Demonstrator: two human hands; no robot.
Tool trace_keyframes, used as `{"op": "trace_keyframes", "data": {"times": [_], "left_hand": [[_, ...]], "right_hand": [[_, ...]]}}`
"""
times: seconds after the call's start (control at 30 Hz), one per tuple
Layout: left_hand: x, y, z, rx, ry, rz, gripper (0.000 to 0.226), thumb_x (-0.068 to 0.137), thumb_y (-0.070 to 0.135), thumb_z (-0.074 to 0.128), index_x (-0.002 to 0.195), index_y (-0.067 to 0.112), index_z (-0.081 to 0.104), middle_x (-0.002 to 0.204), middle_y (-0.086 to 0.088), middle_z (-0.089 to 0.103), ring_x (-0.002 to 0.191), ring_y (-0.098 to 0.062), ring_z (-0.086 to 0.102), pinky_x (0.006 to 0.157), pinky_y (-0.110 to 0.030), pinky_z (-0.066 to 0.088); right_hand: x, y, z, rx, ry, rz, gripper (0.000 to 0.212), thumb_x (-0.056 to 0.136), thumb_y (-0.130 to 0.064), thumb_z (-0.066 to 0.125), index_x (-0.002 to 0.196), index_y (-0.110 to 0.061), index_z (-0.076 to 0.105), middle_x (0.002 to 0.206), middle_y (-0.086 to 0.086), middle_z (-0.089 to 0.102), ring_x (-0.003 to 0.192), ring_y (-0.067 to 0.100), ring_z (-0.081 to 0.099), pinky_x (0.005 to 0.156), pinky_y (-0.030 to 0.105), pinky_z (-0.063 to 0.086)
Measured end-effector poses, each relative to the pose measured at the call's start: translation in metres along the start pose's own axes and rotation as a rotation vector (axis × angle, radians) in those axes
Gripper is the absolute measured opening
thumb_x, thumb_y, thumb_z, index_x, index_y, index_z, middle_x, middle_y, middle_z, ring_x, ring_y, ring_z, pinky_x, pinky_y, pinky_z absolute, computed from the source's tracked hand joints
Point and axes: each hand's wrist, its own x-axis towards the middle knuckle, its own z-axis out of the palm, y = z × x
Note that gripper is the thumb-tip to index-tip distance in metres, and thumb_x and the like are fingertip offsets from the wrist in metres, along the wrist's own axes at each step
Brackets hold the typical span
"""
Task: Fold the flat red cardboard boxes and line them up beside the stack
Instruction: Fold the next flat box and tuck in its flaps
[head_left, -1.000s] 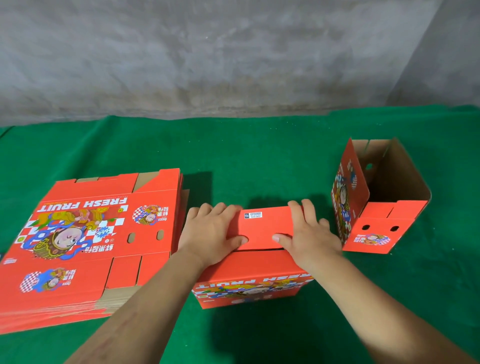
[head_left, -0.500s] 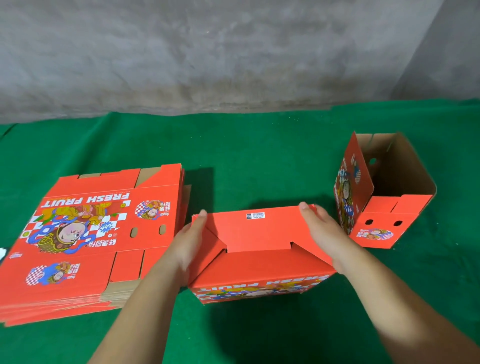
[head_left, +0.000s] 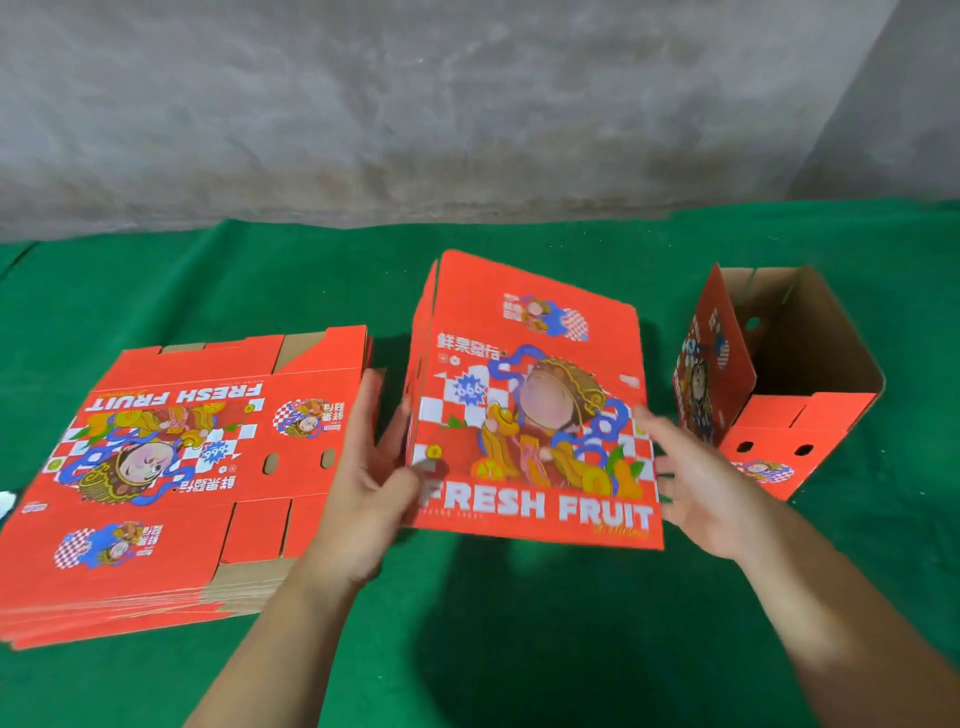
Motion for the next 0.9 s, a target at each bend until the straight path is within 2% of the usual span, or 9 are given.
{"op": "trace_keyframes", "data": {"times": [0.07, 0.17, 0.27, 0.4, 0.47, 0.57, 0.67, 0.73, 0.9], "left_hand": [[0.004, -0.004, 0.0, -0.015, -0.002, -0.008, 0.096, 0.081, -0.006, 0.062, 0.156, 0.05, 0.036, 0.154, 0.01, 0.056, 0.12, -0.011, 0.066, 0.09, -0.034, 0.057], [0.022, -0.003, 0.008, -0.121, 0.182, -0.154, 0.069, 0.095, 0.029, 0.061, 0.159, 0.036, 0.035, 0.148, 0.0, 0.063, 0.132, -0.021, 0.062, 0.109, -0.052, 0.047], [0.03, -0.007, 0.006, -0.154, 0.205, -0.333, 0.069, 0.098, 0.067, 0.049, 0.153, 0.026, 0.051, 0.141, -0.011, 0.067, 0.133, -0.032, 0.061, 0.115, -0.058, 0.042], [0.025, -0.023, 0.0, -0.203, 0.179, -0.327, 0.06, 0.103, 0.062, 0.041, 0.134, 0.019, 0.068, 0.135, -0.018, 0.068, 0.126, -0.034, 0.065, 0.109, -0.053, 0.05], [0.018, -0.037, 0.007, -0.086, 0.183, -0.339, 0.065, 0.101, 0.064, 0.047, 0.139, 0.014, 0.064, 0.13, -0.019, 0.071, 0.12, -0.035, 0.067, 0.104, -0.06, 0.054], [-0.006, -0.076, 0.007, -0.075, 0.216, -0.433, 0.095, 0.084, 0.078, 0.059, 0.143, 0.005, 0.057, 0.118, -0.012, 0.078, 0.104, -0.023, 0.076, 0.081, -0.036, 0.064], [-0.023, -0.098, -0.002, 0.02, 0.173, -0.423, 0.059, 0.107, 0.062, 0.041, 0.142, 0.021, 0.065, 0.132, -0.013, 0.072, 0.117, -0.023, 0.072, 0.092, -0.036, 0.062], [-0.023, -0.102, -0.008, 0.028, 0.147, -0.441, 0.058, 0.107, 0.064, 0.038, 0.142, 0.026, 0.065, 0.135, -0.012, 0.07, 0.123, -0.026, 0.069, 0.097, -0.039, 0.06], [-0.02, -0.11, -0.017, 0.232, 0.233, -0.487, 0.067, 0.094, 0.084, 0.036, 0.134, 0.04, 0.068, 0.134, 0.003, 0.072, 0.124, -0.014, 0.068, 0.105, -0.034, 0.052]], "right_hand": [[0.001, 0.007, 0.0, 0.074, 0.118, -0.024, 0.043, 0.091, -0.061, 0.065, 0.114, -0.025, 0.063, 0.104, 0.005, 0.079, 0.087, 0.024, 0.078, 0.08, 0.046, 0.06], [0.004, 0.016, 0.005, 0.271, 0.107, -0.092, 0.05, 0.094, -0.072, 0.049, 0.111, -0.034, 0.075, 0.112, 0.004, 0.078, 0.1, 0.028, 0.076, 0.089, 0.054, 0.059], [0.009, 0.024, 0.003, 0.327, 0.08, -0.173, 0.054, 0.102, -0.068, 0.034, 0.092, -0.043, 0.081, 0.108, -0.002, 0.079, 0.097, 0.018, 0.077, 0.075, 0.038, 0.063], [0.021, 0.04, -0.009, 0.359, 0.015, -0.209, 0.051, 0.105, -0.055, 0.042, 0.126, -0.017, 0.067, 0.131, 0.015, 0.067, 0.12, 0.032, 0.065, 0.102, 0.055, 0.053], [0.026, 0.056, -0.009, 0.393, 0.012, -0.168, 0.042, 0.107, -0.047, 0.039, 0.115, -0.017, 0.069, 0.12, 0.018, 0.067, 0.112, 0.035, 0.066, 0.096, 0.052, 0.057], [0.029, 0.093, -0.001, 0.363, 0.099, -0.119, 0.039, 0.108, -0.034, 0.037, 0.11, -0.019, 0.073, 0.108, 0.016, 0.073, 0.1, 0.031, 0.071, 0.09, 0.049, 0.06], [0.031, 0.128, -0.003, 0.271, 0.234, -0.048, 0.045, 0.112, -0.029, 0.031, 0.126, -0.001, 0.063, 0.115, 0.024, 0.069, 0.106, 0.039, 0.067, 0.107, 0.065, 0.045], [0.035, 0.134, -0.008, 0.23, 0.259, -0.016, 0.048, 0.113, -0.03, 0.03, 0.134, 0.004, 0.057, 0.123, 0.029, 0.066, 0.116, 0.045, 0.064, 0.108, 0.066, 0.043], [0.04, 0.121, -0.019, 0.052, 0.166, 0.025, 0.046, 0.112, -0.041, 0.032, 0.138, -0.016, 0.061, 0.128, 0.009, 0.071, 0.126, 0.029, 0.062, 0.116, 0.053, 0.04]]}}
